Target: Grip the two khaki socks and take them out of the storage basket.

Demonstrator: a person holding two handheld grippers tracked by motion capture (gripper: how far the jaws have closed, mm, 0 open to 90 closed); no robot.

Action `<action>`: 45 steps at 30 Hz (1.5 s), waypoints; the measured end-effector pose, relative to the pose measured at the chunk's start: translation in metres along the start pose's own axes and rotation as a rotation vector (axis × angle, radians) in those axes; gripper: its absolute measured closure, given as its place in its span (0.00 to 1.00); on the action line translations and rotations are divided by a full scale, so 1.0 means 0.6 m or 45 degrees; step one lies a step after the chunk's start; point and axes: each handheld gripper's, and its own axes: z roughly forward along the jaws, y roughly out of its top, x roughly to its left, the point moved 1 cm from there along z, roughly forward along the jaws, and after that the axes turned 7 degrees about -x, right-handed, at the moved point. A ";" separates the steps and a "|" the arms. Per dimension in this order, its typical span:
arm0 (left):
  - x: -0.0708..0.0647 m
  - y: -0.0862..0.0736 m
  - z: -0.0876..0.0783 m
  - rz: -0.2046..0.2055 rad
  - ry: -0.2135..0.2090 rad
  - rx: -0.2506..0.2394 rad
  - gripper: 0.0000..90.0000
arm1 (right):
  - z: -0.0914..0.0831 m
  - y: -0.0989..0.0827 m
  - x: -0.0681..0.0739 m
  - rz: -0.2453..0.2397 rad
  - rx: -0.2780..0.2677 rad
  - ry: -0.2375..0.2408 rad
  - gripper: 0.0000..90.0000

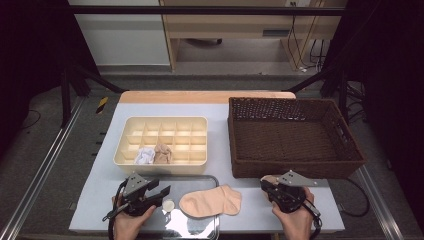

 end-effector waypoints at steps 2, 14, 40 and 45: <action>-0.001 0.001 0.001 -0.011 -0.015 0.005 0.50 | -0.004 0.011 0.010 0.003 -0.024 0.041 0.98; 0.000 0.005 -0.006 -0.021 -0.010 -0.028 0.52 | 0.062 -0.007 0.086 0.007 0.095 0.276 0.98; -0.023 0.010 -0.004 0.002 -0.050 -0.020 0.46 | 0.066 -0.010 0.086 -0.004 -0.012 0.300 0.83; -0.035 0.012 -0.005 0.020 -0.071 -0.013 0.46 | 0.049 -0.004 0.058 0.002 -0.051 0.252 0.88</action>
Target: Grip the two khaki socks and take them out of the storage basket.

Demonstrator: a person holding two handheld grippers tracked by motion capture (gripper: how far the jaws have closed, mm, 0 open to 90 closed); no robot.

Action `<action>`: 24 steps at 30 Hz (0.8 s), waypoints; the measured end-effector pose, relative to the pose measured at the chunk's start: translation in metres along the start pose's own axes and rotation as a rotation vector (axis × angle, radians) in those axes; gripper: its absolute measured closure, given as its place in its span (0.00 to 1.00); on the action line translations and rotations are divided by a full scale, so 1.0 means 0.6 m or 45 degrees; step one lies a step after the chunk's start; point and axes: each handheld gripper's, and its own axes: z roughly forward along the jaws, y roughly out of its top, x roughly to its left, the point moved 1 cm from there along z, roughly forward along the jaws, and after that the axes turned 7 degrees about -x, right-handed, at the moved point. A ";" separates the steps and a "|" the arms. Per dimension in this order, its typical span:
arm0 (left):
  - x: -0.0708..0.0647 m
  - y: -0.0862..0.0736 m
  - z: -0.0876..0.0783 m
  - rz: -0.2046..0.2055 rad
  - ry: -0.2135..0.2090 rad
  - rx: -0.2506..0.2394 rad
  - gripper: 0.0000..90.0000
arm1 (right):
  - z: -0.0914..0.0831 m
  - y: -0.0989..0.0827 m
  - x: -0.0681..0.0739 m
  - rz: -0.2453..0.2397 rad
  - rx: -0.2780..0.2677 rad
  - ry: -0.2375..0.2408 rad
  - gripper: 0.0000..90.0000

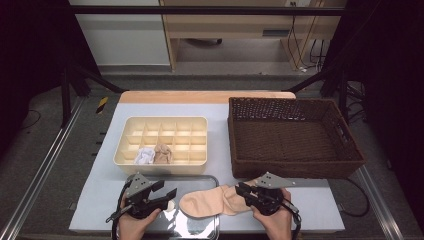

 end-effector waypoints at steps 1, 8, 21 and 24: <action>-0.003 0.000 0.000 0.006 -0.005 0.000 0.46 | -0.004 0.000 -0.004 0.004 0.000 -0.008 0.89; -0.024 0.005 0.007 0.030 -0.029 -0.005 0.49 | -0.033 0.001 -0.035 0.009 -0.009 -0.073 0.94; -0.074 0.033 0.034 0.098 -0.076 -0.016 0.55 | -0.054 -0.015 -0.084 0.031 0.047 -0.205 0.89; -0.086 0.038 0.046 0.113 -0.090 -0.009 0.56 | -0.047 -0.020 -0.079 0.035 0.061 -0.179 0.87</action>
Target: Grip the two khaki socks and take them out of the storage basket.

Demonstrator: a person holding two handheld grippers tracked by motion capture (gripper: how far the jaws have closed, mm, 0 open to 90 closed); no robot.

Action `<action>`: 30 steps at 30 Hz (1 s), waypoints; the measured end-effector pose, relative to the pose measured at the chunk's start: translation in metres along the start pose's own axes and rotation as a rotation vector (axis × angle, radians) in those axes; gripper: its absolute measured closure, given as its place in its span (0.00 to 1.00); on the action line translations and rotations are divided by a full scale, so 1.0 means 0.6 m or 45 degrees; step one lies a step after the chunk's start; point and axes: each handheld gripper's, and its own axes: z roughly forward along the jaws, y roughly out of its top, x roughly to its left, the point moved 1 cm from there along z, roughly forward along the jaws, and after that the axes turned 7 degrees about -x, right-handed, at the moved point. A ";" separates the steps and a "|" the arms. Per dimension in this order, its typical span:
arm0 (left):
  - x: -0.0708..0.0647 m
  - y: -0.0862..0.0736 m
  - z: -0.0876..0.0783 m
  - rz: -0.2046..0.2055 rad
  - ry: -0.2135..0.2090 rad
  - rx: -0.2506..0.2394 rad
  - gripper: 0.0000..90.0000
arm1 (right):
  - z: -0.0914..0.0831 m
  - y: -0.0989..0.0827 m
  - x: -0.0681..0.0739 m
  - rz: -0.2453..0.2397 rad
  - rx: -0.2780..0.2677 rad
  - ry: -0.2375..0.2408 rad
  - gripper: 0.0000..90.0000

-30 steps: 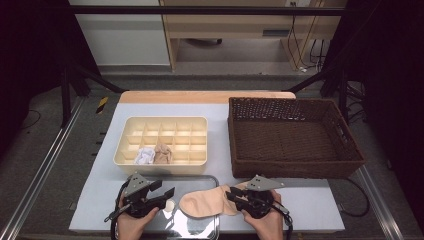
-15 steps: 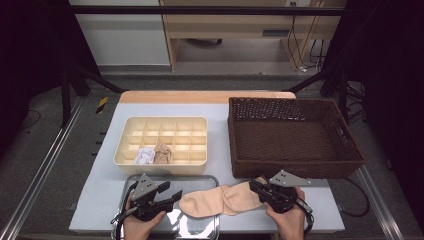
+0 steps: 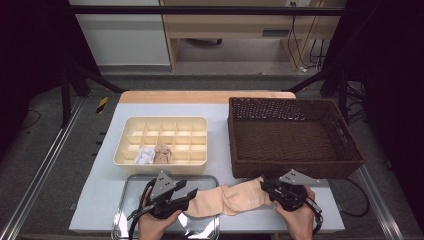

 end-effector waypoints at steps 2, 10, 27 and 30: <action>-0.006 0.003 0.008 0.001 -0.009 0.005 0.56 | 0.005 0.000 0.012 -0.014 0.005 0.036 0.87; -0.001 -0.003 0.017 0.005 0.012 0.034 0.64 | 0.037 -0.004 0.082 -0.051 0.047 0.213 0.83; 0.065 -0.028 -0.020 -0.100 0.161 0.025 0.76 | 0.068 0.005 0.142 -0.119 0.113 0.292 0.98; 0.072 -0.024 -0.029 -0.109 0.169 0.004 0.76 | 0.065 0.025 0.156 -0.120 0.064 0.327 0.98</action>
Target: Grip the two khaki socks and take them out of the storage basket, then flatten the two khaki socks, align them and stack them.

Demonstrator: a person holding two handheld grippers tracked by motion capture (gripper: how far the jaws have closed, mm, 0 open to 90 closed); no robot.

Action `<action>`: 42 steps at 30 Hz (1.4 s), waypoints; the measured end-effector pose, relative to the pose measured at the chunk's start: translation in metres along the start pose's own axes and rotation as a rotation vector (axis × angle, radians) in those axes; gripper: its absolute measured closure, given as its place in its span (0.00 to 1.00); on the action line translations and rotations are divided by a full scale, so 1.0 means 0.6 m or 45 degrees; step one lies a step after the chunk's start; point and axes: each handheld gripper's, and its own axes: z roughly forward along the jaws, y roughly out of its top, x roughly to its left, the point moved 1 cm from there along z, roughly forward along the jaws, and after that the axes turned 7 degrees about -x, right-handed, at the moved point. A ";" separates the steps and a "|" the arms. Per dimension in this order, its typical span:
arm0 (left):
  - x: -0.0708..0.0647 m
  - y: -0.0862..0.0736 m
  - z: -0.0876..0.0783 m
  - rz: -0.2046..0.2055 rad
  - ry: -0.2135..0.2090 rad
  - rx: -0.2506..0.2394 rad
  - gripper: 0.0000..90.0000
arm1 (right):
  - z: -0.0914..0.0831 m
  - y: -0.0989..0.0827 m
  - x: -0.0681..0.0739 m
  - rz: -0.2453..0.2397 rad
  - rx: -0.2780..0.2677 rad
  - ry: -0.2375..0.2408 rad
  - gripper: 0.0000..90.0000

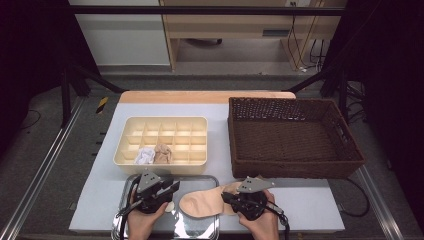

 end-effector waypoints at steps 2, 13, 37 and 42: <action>0.002 0.002 -0.003 -0.006 0.003 -0.008 0.76 | 0.009 0.010 0.015 -0.006 -0.009 0.038 0.98; 0.001 0.006 -0.006 -0.006 -0.011 -0.022 0.75 | 0.074 -0.018 0.036 0.037 0.105 0.080 0.87; -0.052 0.006 0.013 0.044 -0.105 0.006 0.70 | -0.076 -0.025 -0.085 0.096 -0.100 -0.276 0.79; -0.064 0.004 0.023 0.053 -0.129 0.024 0.69 | -0.081 -0.043 -0.107 0.119 -0.059 -0.319 0.80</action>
